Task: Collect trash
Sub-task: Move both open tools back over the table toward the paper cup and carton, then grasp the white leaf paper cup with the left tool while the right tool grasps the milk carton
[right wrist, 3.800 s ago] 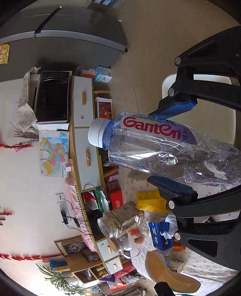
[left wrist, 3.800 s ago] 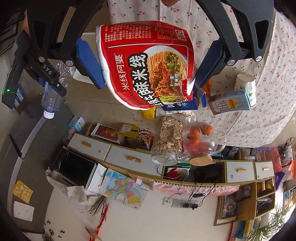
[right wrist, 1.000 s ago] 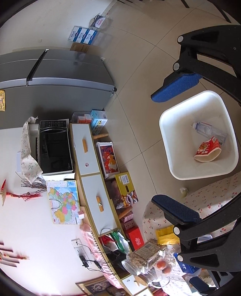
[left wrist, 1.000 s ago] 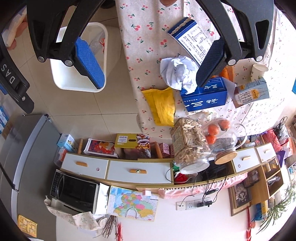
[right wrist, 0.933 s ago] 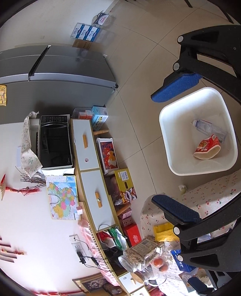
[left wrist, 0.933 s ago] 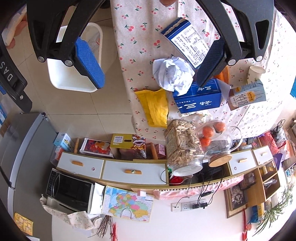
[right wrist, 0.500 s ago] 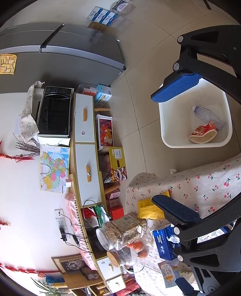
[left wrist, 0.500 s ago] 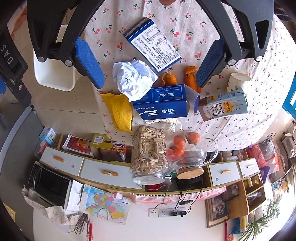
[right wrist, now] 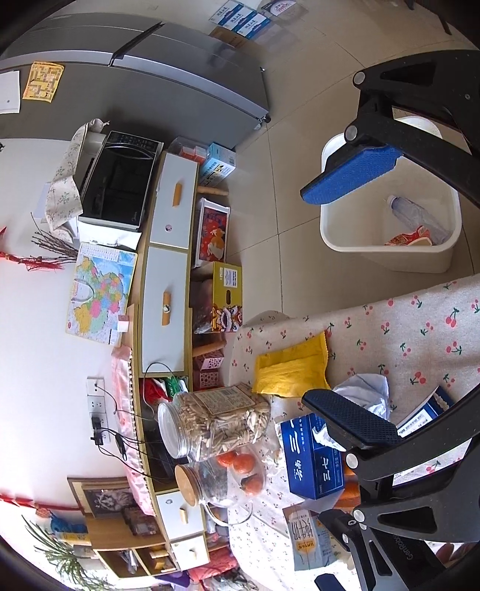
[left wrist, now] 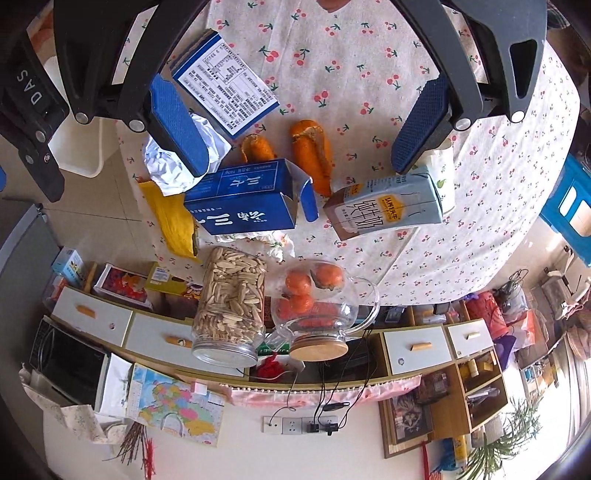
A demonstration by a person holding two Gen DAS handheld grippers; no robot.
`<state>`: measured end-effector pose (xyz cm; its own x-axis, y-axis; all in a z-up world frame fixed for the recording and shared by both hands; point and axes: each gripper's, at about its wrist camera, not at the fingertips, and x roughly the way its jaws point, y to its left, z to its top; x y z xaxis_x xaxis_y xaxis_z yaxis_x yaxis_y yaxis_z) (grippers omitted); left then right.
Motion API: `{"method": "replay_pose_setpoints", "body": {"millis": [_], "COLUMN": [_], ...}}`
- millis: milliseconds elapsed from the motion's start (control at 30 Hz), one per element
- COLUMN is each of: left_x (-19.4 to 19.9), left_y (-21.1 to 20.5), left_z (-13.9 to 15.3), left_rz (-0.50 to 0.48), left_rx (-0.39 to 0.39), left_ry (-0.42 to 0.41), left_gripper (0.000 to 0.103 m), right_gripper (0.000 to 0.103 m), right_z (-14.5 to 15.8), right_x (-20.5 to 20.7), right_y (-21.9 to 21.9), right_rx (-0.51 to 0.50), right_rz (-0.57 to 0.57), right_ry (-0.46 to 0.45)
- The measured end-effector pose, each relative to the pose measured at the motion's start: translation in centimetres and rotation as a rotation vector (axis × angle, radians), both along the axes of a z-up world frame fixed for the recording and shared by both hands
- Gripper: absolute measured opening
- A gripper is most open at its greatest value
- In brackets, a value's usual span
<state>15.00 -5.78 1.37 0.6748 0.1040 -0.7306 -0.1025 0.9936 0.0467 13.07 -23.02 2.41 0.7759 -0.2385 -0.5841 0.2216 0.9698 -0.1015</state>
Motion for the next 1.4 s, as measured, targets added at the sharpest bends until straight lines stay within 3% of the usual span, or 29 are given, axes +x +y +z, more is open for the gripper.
{"method": "replay_pose_setpoints", "body": {"millis": [467, 700, 900, 1100, 1133, 1233, 1300, 1400], "left_x": [1.1, 2.1, 3.5, 4.7, 4.8, 5.1, 4.8, 3.5], "left_y": [7.2, 10.6, 13.1, 14.1, 14.2, 14.7, 15.1, 15.3], "left_z": [-1.4, -4.1, -7.2, -8.0, -8.1, -8.6, -8.4, -7.2], "left_rz": [0.098, 0.087, 0.109, 0.101, 0.103, 0.097, 0.095, 0.072], "left_rx": [0.041, 0.07, -0.002, -0.063, -0.062, -0.091, -0.112, -0.08], "left_ry": [0.051, 0.187, 0.293, 0.278, 0.274, 0.303, 0.297, 0.27], "left_gripper": [0.096, 0.096, 0.096, 0.096, 0.095, 0.065, 0.062, 0.06], "right_gripper": [0.096, 0.096, 0.096, 0.096, 0.096, 0.096, 0.096, 0.096], "right_z": [-0.7, -1.6, -2.0, -2.1, -2.2, -2.3, -2.5, -3.0], "right_x": [1.8, 2.2, 2.6, 2.8, 2.8, 2.5, 2.1, 1.6], "right_y": [6.4, 8.0, 8.4, 9.4, 9.7, 10.9, 12.0, 13.5], "right_rx": [0.042, 0.003, 0.012, 0.026, 0.018, -0.021, -0.062, -0.101], "right_rz": [0.124, 0.172, 0.188, 0.275, 0.296, 0.378, 0.429, 0.512], "right_ry": [0.029, 0.06, 0.078, 0.072, 0.07, 0.06, 0.045, 0.051]}}
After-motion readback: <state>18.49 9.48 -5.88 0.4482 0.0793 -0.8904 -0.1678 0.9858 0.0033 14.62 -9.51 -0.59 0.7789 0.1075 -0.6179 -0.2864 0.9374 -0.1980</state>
